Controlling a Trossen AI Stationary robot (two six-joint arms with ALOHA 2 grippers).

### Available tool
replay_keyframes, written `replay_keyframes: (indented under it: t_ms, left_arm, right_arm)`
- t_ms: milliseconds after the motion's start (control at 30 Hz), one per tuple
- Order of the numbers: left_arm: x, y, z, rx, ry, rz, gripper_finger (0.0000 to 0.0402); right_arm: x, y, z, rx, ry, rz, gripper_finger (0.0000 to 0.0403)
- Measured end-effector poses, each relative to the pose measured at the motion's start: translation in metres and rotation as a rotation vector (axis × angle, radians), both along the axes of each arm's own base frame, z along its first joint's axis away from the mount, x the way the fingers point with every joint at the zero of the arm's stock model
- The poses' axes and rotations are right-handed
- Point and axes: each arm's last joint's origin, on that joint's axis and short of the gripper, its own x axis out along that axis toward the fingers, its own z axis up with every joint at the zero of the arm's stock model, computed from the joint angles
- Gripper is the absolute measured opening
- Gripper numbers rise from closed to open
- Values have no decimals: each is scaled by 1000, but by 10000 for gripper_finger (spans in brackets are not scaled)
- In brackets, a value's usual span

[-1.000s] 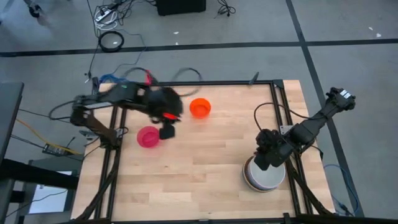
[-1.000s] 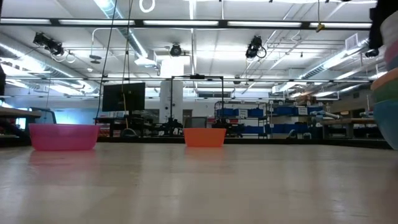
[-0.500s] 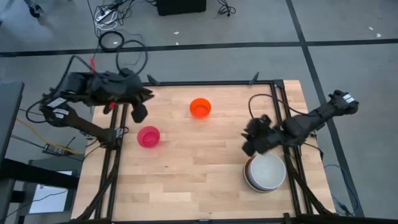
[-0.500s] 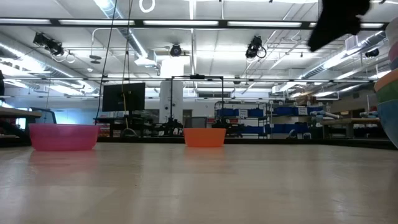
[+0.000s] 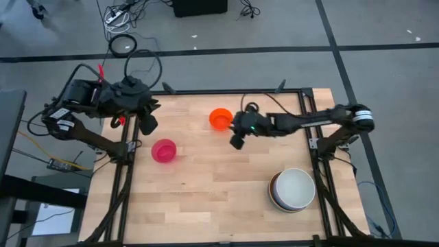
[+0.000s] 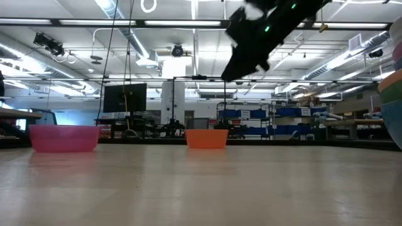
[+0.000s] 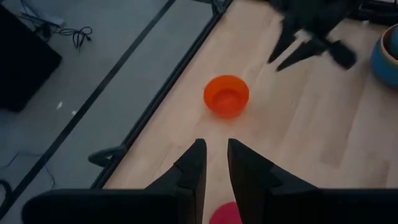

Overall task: Nest bowls inside each other
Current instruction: Stack the orange bowl into the white bowl

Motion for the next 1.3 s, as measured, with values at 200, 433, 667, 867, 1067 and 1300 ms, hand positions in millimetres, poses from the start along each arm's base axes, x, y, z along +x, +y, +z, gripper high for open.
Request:
replay_keyframes:
  t_ms: [200,433,667,867,1067,1300]
  left_arm:
    - [1,0,-3,-1,19,3,74]
    - [14,0,-31,-1,138,25,74]
    - [29,-1,-62,3,232,26,74]
    - [30,-1,-80,3,256,25,74]
    - [25,-1,-86,0,210,24,74]
    - [17,0,-88,-3,142,24,74]
  right_arm:
    - [31,-32,-40,42,-37,12,98]
    - [56,-42,-64,2,49,98,98]
    - [72,-43,-70,-69,222,211,99]
    - [73,-40,-62,-142,230,266,112]
    - [70,-41,-69,-125,285,268,137]
    - [67,-52,-70,-133,307,233,155]
